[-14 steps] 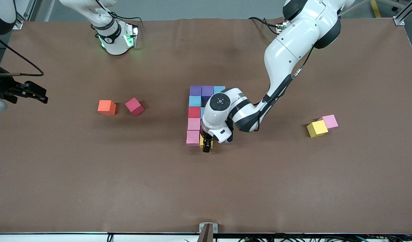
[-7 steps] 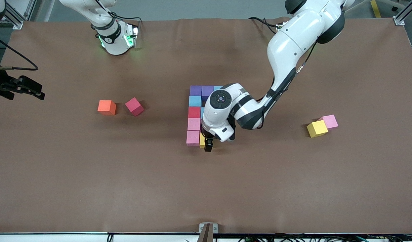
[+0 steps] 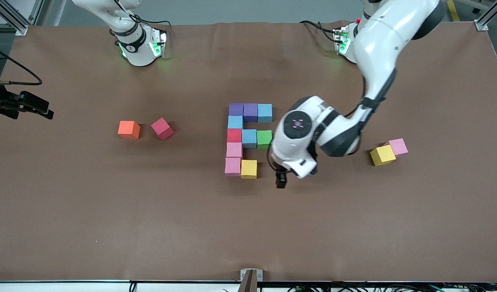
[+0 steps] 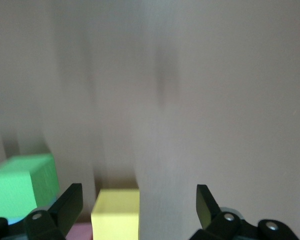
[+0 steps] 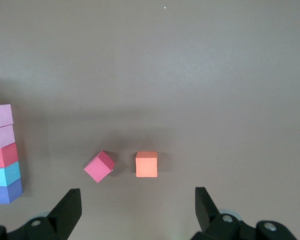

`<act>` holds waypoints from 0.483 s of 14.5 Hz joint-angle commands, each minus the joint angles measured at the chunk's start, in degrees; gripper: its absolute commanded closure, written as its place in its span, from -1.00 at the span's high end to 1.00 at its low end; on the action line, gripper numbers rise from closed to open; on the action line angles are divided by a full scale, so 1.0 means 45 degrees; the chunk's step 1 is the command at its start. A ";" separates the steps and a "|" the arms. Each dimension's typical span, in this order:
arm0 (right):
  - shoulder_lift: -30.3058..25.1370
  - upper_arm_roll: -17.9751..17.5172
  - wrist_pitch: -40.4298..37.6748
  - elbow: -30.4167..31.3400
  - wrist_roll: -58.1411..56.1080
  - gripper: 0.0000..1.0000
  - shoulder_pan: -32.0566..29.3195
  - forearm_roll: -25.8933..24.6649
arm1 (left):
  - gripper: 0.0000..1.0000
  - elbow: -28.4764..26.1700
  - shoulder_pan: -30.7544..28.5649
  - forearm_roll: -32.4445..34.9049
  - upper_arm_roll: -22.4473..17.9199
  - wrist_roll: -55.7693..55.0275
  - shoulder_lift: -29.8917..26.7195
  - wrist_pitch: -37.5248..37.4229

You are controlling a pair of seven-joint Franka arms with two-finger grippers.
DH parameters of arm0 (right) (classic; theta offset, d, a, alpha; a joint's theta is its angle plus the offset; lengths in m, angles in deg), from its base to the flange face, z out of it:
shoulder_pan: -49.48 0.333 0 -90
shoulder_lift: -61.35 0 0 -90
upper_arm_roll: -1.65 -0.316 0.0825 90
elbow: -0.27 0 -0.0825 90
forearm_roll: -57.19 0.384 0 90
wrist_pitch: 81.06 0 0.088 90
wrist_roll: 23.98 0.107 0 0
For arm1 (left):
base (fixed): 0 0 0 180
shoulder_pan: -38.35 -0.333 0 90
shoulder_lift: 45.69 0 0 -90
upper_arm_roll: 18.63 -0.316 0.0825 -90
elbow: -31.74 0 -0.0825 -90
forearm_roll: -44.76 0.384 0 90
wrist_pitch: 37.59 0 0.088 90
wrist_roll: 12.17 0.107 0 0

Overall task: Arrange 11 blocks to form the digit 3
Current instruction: 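Move the left gripper back to the second yellow cube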

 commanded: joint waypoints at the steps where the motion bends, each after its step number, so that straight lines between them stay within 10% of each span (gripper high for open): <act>1: -0.0040 -0.0199 -0.0255 -0.0026 -0.0006 1.00 -0.0233 -0.0025 | 1.00 -0.2733 -0.2660 -0.0269 0.1170 0.1610 -0.1838 0.0048; 7: -0.0060 -0.0005 -0.0177 0.0052 0.0053 1.00 0.0411 -0.0651 | 1.00 -0.5763 -0.8639 -0.0211 0.3672 0.2143 -0.3227 0.0067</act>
